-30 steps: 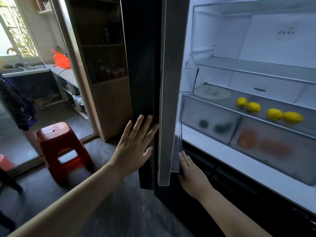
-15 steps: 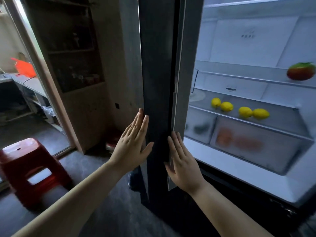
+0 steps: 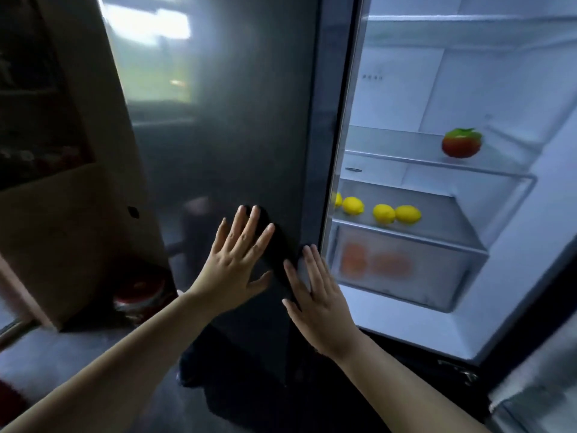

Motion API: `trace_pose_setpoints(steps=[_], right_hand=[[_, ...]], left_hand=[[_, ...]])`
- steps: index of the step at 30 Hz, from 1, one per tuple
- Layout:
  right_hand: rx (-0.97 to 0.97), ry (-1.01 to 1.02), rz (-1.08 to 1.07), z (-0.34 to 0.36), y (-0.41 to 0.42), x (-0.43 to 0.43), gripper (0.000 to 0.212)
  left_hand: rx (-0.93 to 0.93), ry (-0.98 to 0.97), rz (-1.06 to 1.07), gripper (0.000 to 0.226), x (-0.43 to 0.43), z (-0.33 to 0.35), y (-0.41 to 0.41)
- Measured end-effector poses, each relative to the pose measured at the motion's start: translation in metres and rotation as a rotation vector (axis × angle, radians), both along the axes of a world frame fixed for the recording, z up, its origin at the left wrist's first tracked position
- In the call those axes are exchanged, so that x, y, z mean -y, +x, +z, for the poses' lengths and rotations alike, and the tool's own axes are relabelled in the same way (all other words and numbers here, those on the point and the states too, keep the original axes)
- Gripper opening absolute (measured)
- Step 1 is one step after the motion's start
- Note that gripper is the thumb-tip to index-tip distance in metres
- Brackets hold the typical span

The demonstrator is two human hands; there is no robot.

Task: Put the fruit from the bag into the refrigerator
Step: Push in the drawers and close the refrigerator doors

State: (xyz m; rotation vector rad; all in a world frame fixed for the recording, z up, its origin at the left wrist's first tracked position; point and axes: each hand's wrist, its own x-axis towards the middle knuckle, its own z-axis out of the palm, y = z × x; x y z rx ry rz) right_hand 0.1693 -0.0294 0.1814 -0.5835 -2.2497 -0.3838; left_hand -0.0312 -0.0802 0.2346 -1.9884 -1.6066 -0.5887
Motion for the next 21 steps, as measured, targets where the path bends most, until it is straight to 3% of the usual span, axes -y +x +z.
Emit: trace_pose_setpoints(steps=[9, 21], right_hand=[[0.004, 0.070, -0.308, -0.006, -0.001, -0.060, 0.078], [0.082, 0.010, -0.394, 0.000, -0.003, -0.075, 0.075]], left_hand=[[-0.085, 0.020, 0.050, 0.096, -0.067, 0.005, 0.015], [-0.100, 0.094, 0.015, 0.111, -0.094, -0.005, 0.017]])
